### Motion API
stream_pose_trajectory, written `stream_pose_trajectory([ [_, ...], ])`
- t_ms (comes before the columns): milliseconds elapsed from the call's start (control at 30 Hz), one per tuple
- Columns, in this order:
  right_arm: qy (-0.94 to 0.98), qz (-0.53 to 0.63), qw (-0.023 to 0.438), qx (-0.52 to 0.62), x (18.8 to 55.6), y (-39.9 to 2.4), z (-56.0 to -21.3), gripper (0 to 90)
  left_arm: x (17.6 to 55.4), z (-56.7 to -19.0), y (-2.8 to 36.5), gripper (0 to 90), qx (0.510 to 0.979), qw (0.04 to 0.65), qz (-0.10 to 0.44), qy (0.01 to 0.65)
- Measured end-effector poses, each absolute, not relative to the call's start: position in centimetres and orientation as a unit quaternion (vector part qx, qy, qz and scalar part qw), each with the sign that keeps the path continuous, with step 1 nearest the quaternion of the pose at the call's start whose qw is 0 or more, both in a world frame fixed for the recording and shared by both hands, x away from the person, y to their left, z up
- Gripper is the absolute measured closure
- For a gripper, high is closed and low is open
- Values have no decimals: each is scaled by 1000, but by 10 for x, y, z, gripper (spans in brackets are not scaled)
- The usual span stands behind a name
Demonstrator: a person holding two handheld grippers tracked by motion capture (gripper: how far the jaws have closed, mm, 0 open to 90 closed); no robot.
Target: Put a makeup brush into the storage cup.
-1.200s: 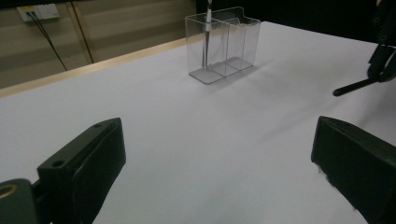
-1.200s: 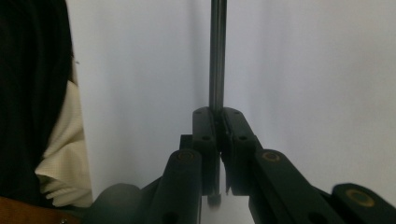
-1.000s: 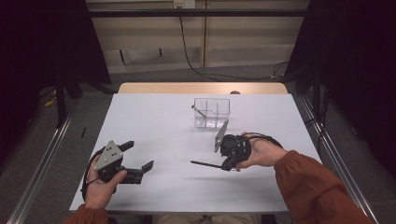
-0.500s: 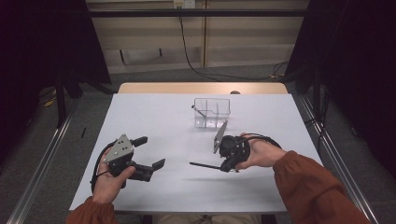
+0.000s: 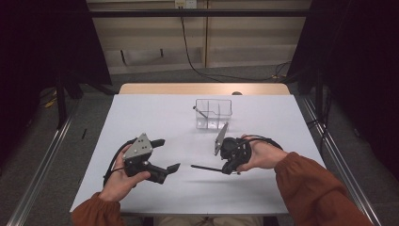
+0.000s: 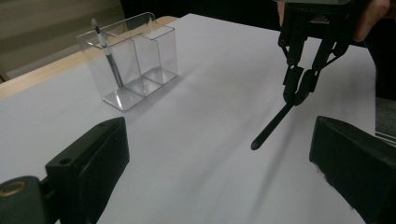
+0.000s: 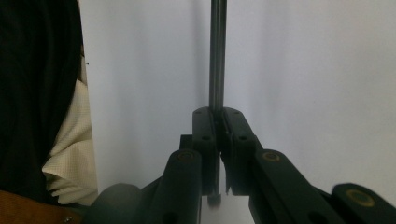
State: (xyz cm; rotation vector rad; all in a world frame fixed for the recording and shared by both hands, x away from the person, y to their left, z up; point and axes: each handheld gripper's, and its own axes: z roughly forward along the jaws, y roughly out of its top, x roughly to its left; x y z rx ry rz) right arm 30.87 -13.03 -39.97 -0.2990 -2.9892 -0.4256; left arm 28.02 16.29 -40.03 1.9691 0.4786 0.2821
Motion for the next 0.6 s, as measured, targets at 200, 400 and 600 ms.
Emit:
stream_pose_trajectory([
  [200, -983, -142, 55, -99, 310, -130, -400, 844, 285, -396, 146, 35, 840, 506, 96, 174],
  [400, -984, -142, 55, -95, 310, -130, -400, 844, 289, -394, 126, 39, 859, 481, 75, 157],
  [600, -984, -143, 54, -95, 310, -130, -398, 844, 292, -389, 113, 39, 876, 457, 59, 142],
])
